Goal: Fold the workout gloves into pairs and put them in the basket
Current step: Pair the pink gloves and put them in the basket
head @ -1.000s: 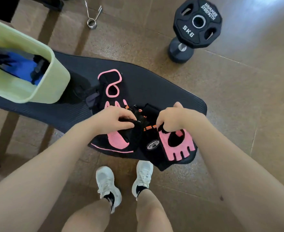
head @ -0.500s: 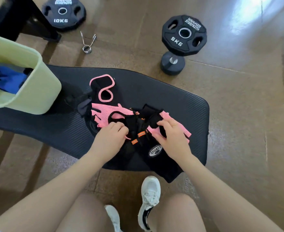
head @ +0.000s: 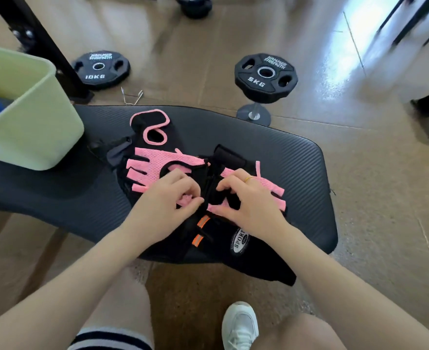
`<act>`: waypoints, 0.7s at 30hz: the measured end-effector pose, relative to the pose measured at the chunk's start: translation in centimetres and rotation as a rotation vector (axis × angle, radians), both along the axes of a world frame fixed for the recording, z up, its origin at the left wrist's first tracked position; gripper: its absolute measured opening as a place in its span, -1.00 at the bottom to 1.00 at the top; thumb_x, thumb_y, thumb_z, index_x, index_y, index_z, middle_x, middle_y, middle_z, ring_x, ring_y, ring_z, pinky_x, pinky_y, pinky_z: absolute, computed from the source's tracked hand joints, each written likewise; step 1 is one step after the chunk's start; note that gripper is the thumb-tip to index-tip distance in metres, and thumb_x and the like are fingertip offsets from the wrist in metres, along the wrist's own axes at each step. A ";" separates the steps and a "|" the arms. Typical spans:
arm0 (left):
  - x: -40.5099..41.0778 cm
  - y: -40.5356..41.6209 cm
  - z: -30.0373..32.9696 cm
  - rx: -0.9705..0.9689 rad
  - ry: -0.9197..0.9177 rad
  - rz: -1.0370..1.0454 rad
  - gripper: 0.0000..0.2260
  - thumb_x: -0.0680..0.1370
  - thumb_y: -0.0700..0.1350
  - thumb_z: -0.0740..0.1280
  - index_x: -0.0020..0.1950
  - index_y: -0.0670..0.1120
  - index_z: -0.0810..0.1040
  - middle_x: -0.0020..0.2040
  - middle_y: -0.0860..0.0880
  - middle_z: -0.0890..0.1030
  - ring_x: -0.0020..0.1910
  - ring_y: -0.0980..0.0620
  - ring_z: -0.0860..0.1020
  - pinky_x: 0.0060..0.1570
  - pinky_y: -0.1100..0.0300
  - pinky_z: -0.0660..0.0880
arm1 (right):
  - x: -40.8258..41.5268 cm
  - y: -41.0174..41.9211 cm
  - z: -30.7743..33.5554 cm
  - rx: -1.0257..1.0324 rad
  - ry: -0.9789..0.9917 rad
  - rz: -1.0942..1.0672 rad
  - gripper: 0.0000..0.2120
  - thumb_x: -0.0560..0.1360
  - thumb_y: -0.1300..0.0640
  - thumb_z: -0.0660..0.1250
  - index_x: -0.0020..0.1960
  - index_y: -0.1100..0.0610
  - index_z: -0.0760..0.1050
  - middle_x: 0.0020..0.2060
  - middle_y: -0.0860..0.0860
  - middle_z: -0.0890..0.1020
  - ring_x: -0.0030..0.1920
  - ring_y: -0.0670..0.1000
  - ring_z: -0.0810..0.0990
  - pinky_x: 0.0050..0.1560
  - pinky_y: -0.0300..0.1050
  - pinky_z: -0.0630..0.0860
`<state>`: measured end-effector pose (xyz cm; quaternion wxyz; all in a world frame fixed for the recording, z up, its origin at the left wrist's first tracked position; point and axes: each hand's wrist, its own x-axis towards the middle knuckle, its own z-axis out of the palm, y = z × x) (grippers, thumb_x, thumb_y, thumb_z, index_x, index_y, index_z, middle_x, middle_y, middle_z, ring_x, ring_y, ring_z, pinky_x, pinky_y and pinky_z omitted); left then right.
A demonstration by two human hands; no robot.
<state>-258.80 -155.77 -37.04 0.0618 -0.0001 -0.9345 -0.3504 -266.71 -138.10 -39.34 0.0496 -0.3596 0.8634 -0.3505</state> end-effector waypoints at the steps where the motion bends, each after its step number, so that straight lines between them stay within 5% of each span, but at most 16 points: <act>1: 0.1 0.5 0.1 -0.009 -0.033 0.017 -0.81 0.44 0.10 0.25 -0.19 -0.01 0.49 -0.24 0.10 0.48 -0.24 0.18 0.44 -0.21 0.29 0.36 | 0.1 -0.2 0.1 -0.003 -0.018 -0.016 -0.66 0.31 0.01 0.50 -0.01 0.15 0.54 -0.07 -0.06 0.48 -0.21 -0.21 0.37 -0.18 -0.34 0.30; 6: 0.2 1.8 0.2 -0.061 -0.172 0.161 -0.84 0.48 0.05 0.32 -0.16 -0.02 0.48 -0.35 0.12 0.50 -0.29 0.07 0.47 -0.20 0.10 0.44 | 0.1 -0.5 0.3 -0.024 -0.032 -0.028 -0.65 0.35 0.09 0.49 0.08 0.16 0.54 -0.02 -0.08 0.44 -0.20 -0.25 0.37 -0.11 -0.35 0.29; 11: 0.5 2.2 -0.6 0.086 -0.139 0.219 -0.86 0.42 -0.09 0.41 -0.20 -0.02 0.45 -0.38 0.10 0.51 -0.39 0.16 0.44 -0.23 0.10 0.44 | 0.4 -0.9 -0.4 0.037 0.120 -0.052 -0.65 0.32 0.12 0.50 0.05 0.22 0.57 0.11 0.14 0.58 0.07 0.10 0.59 0.04 -0.25 0.37; 16: 0.6 2.7 -0.5 0.143 -0.122 0.229 -0.88 0.41 -0.11 0.40 -0.23 -0.04 0.47 -0.38 0.05 0.49 -0.42 0.17 0.39 -0.25 0.14 0.38 | 0.4 -0.6 0.4 -0.149 0.066 -0.095 -0.80 0.43 0.06 0.29 -0.14 0.20 0.56 -0.22 0.00 0.61 -0.21 0.03 0.58 -0.16 -0.12 0.47; 19: 0.3 3.1 0.5 0.251 -0.204 0.250 -0.76 0.48 0.07 0.31 -0.22 -0.09 0.57 -0.25 -0.04 0.60 -0.25 0.09 0.52 -0.16 0.15 0.42 | 0.4 -0.3 1.1 -0.193 0.094 -0.053 -0.85 0.47 0.13 0.30 -0.18 0.21 0.54 -0.24 -0.01 0.57 -0.24 -0.06 0.52 -0.15 -0.14 0.46; 21: 0.2 3.2 1.1 0.343 -0.252 0.262 -0.68 0.51 0.11 0.23 -0.26 -0.09 0.58 -0.29 -0.05 0.60 -0.33 0.16 0.51 -0.20 0.25 0.40 | 0.8 -0.3 1.2 -0.236 0.117 -0.026 -0.90 0.47 0.24 0.32 -0.20 0.24 0.53 -0.21 0.04 0.58 -0.21 0.01 0.55 -0.14 -0.08 0.49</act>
